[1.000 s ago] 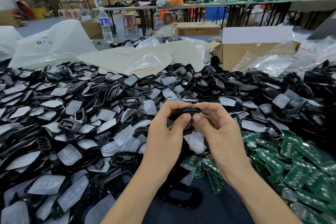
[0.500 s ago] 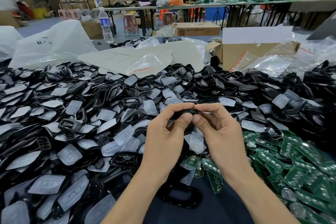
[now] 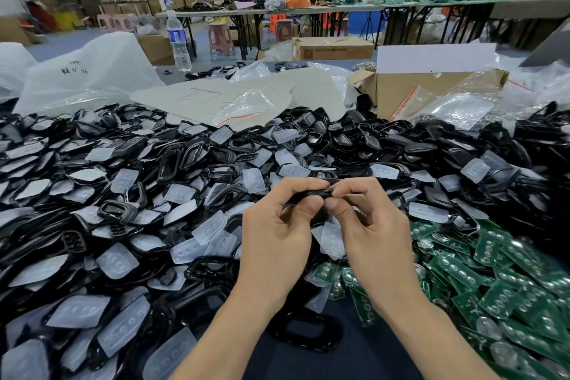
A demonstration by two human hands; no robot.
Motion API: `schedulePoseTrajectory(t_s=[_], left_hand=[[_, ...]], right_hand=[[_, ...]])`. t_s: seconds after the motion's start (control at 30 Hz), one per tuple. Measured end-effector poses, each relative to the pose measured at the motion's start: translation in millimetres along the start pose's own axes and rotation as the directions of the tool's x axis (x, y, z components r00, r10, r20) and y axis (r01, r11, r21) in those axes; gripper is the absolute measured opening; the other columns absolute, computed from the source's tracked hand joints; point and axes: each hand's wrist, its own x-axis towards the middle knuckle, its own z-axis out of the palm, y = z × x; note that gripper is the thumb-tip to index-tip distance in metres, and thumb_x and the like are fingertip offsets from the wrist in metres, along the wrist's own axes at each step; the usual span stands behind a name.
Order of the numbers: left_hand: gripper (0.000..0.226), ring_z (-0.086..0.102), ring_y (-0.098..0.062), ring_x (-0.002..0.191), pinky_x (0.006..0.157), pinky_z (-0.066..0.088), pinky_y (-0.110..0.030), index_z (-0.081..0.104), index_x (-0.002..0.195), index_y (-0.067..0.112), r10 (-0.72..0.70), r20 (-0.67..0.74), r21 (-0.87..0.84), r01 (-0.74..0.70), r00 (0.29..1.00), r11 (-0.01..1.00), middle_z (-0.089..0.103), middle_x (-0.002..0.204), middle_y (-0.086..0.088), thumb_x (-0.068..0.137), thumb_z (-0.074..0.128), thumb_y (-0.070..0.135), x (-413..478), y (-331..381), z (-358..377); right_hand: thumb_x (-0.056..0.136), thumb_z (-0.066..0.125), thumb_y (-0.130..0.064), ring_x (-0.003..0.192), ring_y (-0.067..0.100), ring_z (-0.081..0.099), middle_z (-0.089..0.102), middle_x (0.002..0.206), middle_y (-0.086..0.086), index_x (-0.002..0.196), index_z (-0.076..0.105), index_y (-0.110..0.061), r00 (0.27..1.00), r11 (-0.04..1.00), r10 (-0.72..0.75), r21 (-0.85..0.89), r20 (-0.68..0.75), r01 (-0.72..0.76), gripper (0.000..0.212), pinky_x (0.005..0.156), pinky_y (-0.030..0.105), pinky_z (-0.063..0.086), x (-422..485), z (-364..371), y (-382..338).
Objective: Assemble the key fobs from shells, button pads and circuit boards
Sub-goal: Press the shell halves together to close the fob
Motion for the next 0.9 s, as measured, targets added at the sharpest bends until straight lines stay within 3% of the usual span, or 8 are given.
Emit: schedulePoseTrajectory(t_s=[0.27,0.37,0.47,0.57,0.73,0.9], left_hand=[[0.026,0.071,-0.011,0.097,0.081,0.053,-0.015,0.073,0.103,0.024,-0.018,0.016,-0.012,0.018,1.0,1.0,0.075,0.099,0.011,0.098,0.06,0.002,0.0,-2.9,1.0],[0.017,0.072,-0.016,0.098,0.085,0.059,-0.028,0.071,0.109,0.019,-0.082,0.06,-0.135,0.09,0.995,0.987,0.075,0.103,0.005,0.101,0.057,0.014,0.3,-4.3,2.3],[0.028,0.072,-0.021,0.089,0.069,0.06,-0.033,0.071,0.109,0.012,-0.241,0.117,-0.359,0.267,0.963,0.894,0.074,0.099,-0.002,0.099,0.05,0.028,2.3,-2.9,-0.2],[0.033,0.064,-0.02,0.074,0.049,0.051,-0.031,0.073,0.104,0.012,-0.352,0.197,-0.487,0.403,0.915,0.775,0.071,0.093,-0.01,0.095,0.049,0.032,6.0,1.0,-2.2],[0.034,0.059,-0.016,0.058,0.036,0.04,-0.023,0.076,0.096,0.016,-0.459,0.211,-0.454,0.502,0.863,0.736,0.066,0.075,-0.006,0.103,0.045,0.027,4.5,3.9,-4.1],[0.04,0.05,-0.01,0.051,0.037,0.035,-0.022,0.079,0.088,0.024,-0.505,0.156,-0.409,0.521,0.849,0.749,0.061,0.07,-0.003,0.107,0.043,0.025,-0.1,10.7,-5.5]], right_hand=[[0.096,0.068,-0.023,0.095,0.006,0.069,0.071,0.094,-0.017,0.092,0.061,-0.042,0.998,0.999,0.052,0.001,0.018,-0.052,0.02,0.075,0.014,0.05,-0.3,-1.8,1.4],[0.097,0.066,-0.028,0.092,0.008,0.07,0.072,0.094,-0.015,0.094,0.061,-0.042,0.997,0.995,0.067,0.075,0.031,-0.069,0.015,0.074,0.015,0.05,0.1,-3.3,-0.7],[0.096,0.064,-0.038,0.092,0.012,0.067,0.071,0.096,-0.015,0.097,0.063,-0.046,0.997,0.997,0.066,0.048,0.036,-0.067,0.008,0.075,0.025,0.049,-1.6,-4.9,-0.8],[0.091,0.064,-0.047,0.091,0.009,0.065,0.071,0.094,-0.017,0.096,0.065,-0.047,0.996,0.997,0.076,0.023,0.056,-0.078,0.005,0.076,0.022,0.047,-2.9,-5.3,-0.5],[0.093,0.064,-0.042,0.089,0.006,0.064,0.07,0.09,-0.017,0.099,0.067,-0.042,0.991,0.998,0.065,-0.014,0.119,-0.064,0.007,0.074,0.012,0.046,-7.2,-2.8,-0.2],[0.097,0.066,-0.037,0.077,0.009,0.065,0.071,0.08,-0.009,0.097,0.065,-0.039,0.981,0.995,0.098,0.016,0.169,-0.103,0.002,0.069,0.016,0.047,-12.0,3.1,-2.7]])
